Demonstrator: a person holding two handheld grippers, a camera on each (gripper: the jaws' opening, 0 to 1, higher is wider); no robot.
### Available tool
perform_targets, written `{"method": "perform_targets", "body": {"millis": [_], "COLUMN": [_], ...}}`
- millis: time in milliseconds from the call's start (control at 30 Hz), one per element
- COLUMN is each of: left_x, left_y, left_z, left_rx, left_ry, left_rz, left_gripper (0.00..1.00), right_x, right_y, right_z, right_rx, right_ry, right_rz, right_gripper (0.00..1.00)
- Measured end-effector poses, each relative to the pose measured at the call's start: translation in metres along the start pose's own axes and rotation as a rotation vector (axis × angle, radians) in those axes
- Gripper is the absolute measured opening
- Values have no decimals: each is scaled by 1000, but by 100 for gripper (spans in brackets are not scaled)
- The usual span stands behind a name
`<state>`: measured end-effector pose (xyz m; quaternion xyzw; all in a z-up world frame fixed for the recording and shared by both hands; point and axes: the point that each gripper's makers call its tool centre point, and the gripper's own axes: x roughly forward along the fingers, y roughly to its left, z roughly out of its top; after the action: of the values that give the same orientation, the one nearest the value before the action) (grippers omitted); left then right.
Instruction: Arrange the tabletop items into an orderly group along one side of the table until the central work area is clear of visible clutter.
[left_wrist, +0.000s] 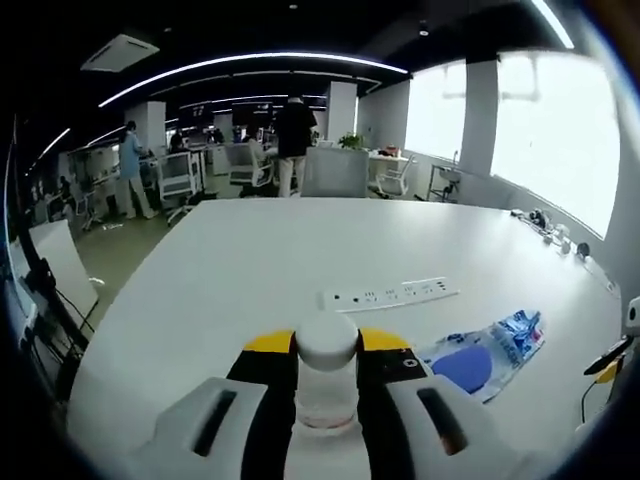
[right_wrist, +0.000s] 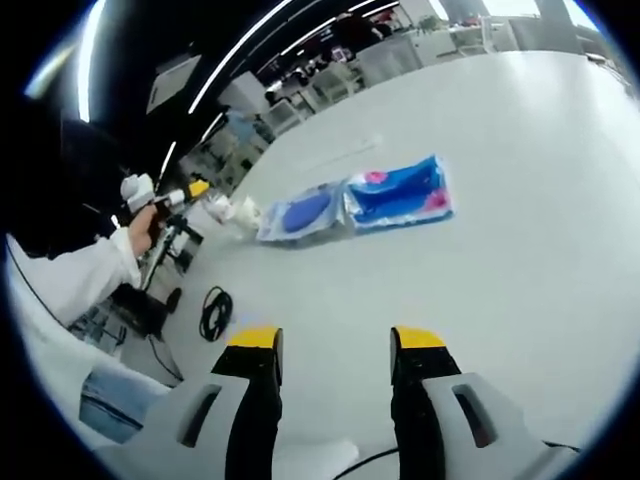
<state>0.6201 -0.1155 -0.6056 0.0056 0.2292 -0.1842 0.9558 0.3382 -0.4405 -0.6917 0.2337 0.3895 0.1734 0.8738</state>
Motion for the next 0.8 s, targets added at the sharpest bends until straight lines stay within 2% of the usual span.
{"method": "perform_targets", "body": {"millis": [233,700,800], "left_x": [5,2,2], "left_y": [-5,-3,-7], "left_z": [2,1,1], "left_rx": [12,-11,7], "left_ry": [-3,-17,-12], "left_rz": [3,65,74], "left_gripper": [20,20,20], "right_x": [1,-3,-3], "right_y": [1,-2,-1], "right_z": [-2,-4,-3], "right_rx": [1,13,11], "right_ry": [3,-10,-13], "right_rz": [4,-2,1], "right_gripper": [41,41,41]}}
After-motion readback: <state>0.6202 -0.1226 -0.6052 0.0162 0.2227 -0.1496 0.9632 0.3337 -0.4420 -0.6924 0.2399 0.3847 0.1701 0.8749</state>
